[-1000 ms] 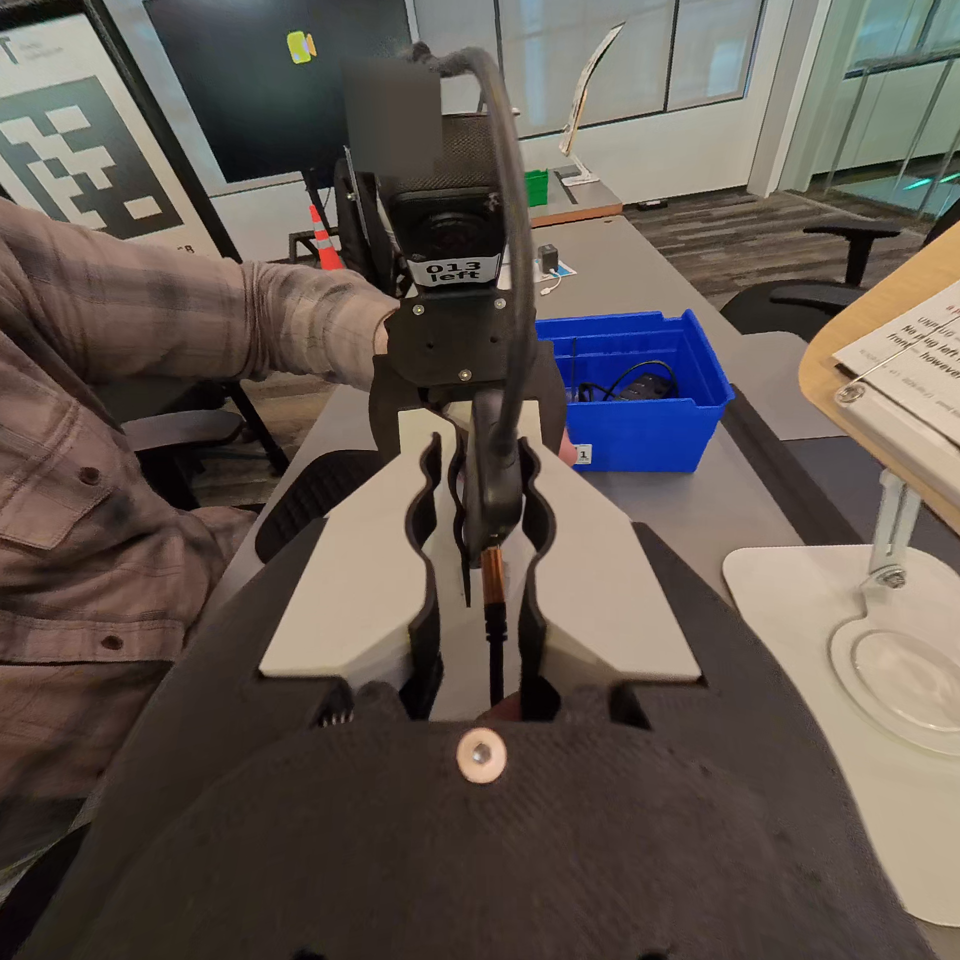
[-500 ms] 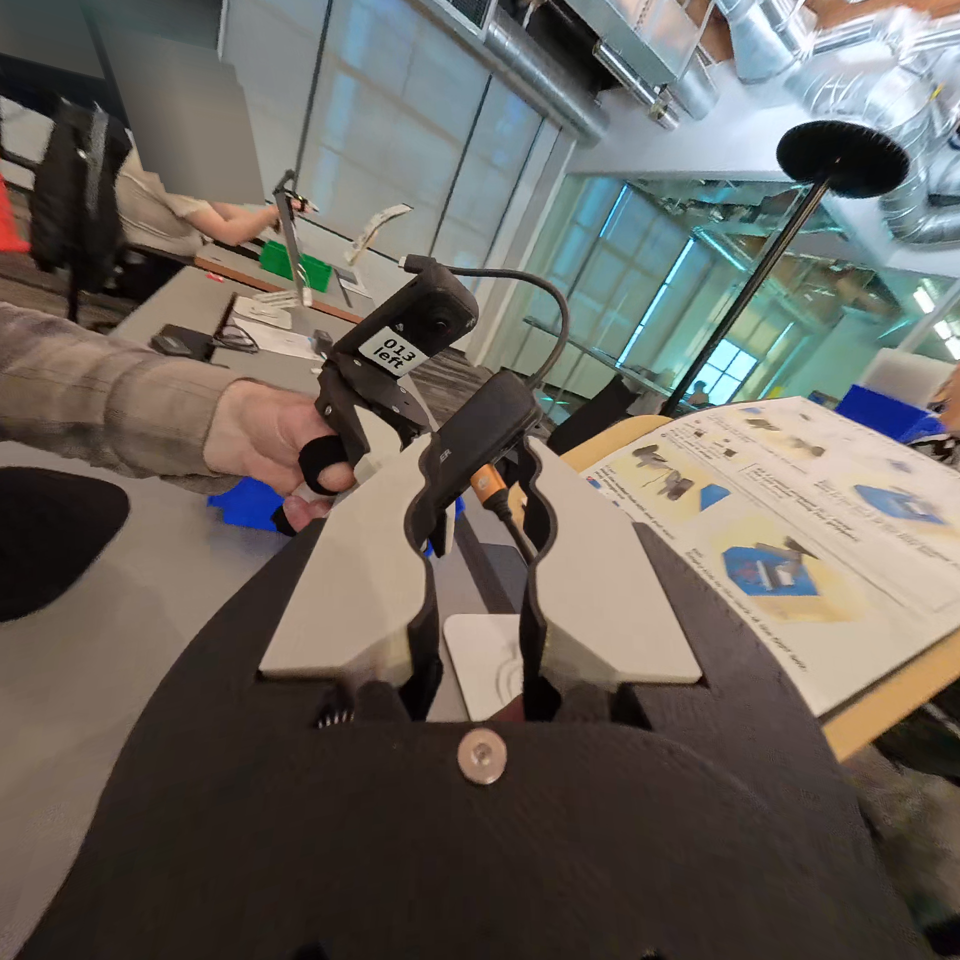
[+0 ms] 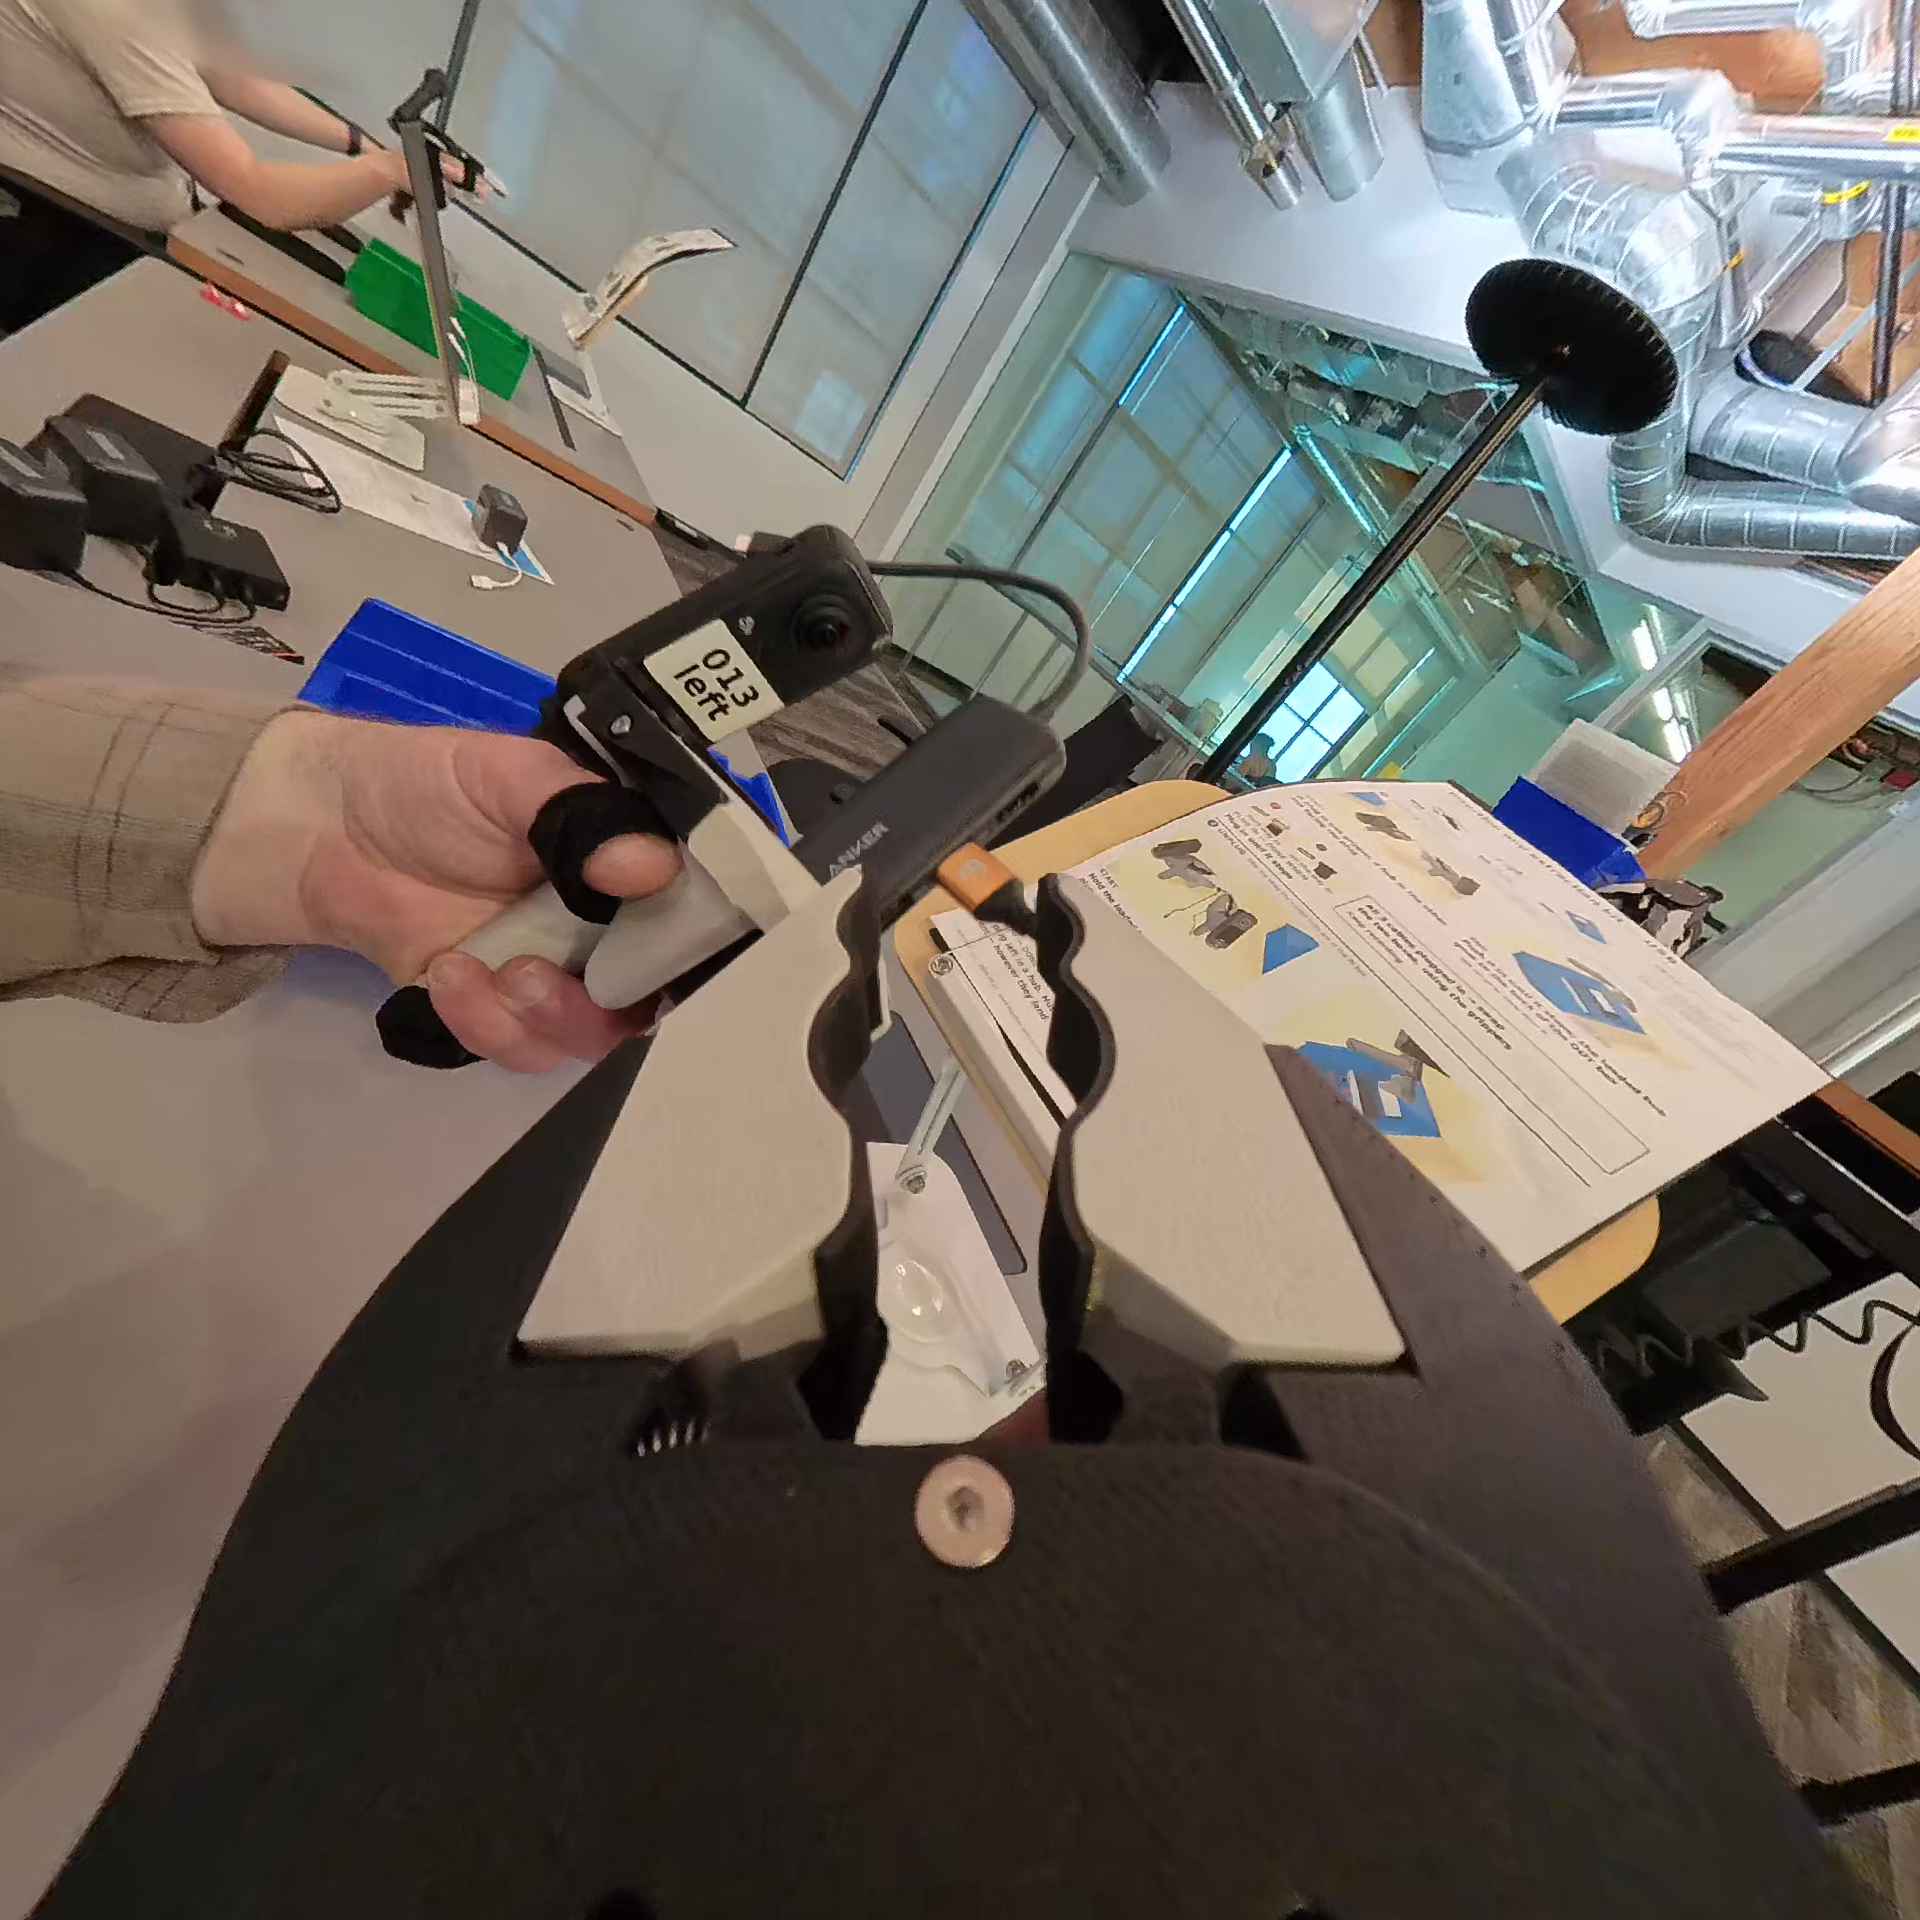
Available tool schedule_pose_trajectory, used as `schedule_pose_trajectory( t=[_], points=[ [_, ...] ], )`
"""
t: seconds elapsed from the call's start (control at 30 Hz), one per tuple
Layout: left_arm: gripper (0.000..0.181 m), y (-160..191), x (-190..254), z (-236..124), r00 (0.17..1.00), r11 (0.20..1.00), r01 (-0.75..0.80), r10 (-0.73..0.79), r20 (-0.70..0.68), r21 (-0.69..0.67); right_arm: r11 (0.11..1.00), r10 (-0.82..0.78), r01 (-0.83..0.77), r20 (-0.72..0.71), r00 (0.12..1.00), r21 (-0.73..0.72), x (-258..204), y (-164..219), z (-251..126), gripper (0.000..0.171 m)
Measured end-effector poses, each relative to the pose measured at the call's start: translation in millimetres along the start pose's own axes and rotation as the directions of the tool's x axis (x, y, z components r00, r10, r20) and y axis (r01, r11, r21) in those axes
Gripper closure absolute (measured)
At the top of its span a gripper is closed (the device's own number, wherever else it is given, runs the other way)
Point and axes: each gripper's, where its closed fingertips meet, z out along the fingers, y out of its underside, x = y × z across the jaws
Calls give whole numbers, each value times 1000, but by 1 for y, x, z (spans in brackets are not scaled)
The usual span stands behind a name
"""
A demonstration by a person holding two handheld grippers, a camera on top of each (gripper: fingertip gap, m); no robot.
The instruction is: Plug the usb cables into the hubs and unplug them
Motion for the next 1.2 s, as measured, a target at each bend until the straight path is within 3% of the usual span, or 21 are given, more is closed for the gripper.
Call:
schedule_pose_trajectory(
  t=[0.23,0.6,0.8,0.97,1.2],
  points=[
    [169,-3,-7,-8,1000,1000,22,-22,10,7,997,-71,71,-39,997,4,-2,-5,8,143],
    [170,-8,-12,-19,998,999,43,-43,53,-2,914,-389,352,-186,902,-202,5,8,28,118],
    [169,-7,-13,-20,996,997,81,-80,40,-12,785,-582,491,-175,794,-378,11,35,40,118],
    [169,-8,-17,-25,988,988,155,-155,10,3,700,-688,570,-194,699,-430,8,37,54,120],
    [169,2,-16,-24,966,968,249,-251,-63,-38,641,-732,588,-163,661,-493,11,62,61,138]
  ],
)
